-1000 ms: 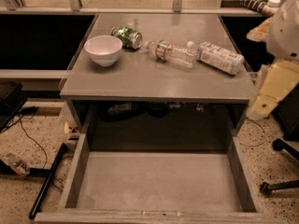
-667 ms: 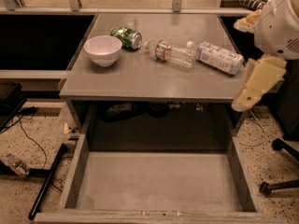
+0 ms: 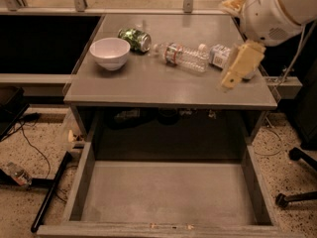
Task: Place water bottle into top drawer
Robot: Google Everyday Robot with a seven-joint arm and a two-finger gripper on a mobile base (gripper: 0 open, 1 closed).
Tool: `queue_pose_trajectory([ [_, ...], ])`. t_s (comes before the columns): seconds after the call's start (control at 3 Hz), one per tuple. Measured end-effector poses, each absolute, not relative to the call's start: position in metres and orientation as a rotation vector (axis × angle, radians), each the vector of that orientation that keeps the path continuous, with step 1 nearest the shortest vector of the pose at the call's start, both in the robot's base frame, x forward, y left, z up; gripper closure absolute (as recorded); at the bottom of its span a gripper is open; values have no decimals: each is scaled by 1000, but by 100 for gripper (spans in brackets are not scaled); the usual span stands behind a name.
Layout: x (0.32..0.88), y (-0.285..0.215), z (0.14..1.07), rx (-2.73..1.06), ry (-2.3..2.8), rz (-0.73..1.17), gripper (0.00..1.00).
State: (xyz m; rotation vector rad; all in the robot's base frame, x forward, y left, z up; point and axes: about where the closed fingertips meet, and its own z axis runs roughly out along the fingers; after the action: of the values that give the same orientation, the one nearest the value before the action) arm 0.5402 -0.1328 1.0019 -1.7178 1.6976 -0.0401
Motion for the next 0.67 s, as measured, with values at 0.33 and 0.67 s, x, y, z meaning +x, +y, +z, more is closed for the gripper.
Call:
queue_pose_trajectory([
  [0.33,592,-111,1005,-1735,1652,-20,0],
  [0.67,592,-111,1005,-1735,1652,-20,0],
])
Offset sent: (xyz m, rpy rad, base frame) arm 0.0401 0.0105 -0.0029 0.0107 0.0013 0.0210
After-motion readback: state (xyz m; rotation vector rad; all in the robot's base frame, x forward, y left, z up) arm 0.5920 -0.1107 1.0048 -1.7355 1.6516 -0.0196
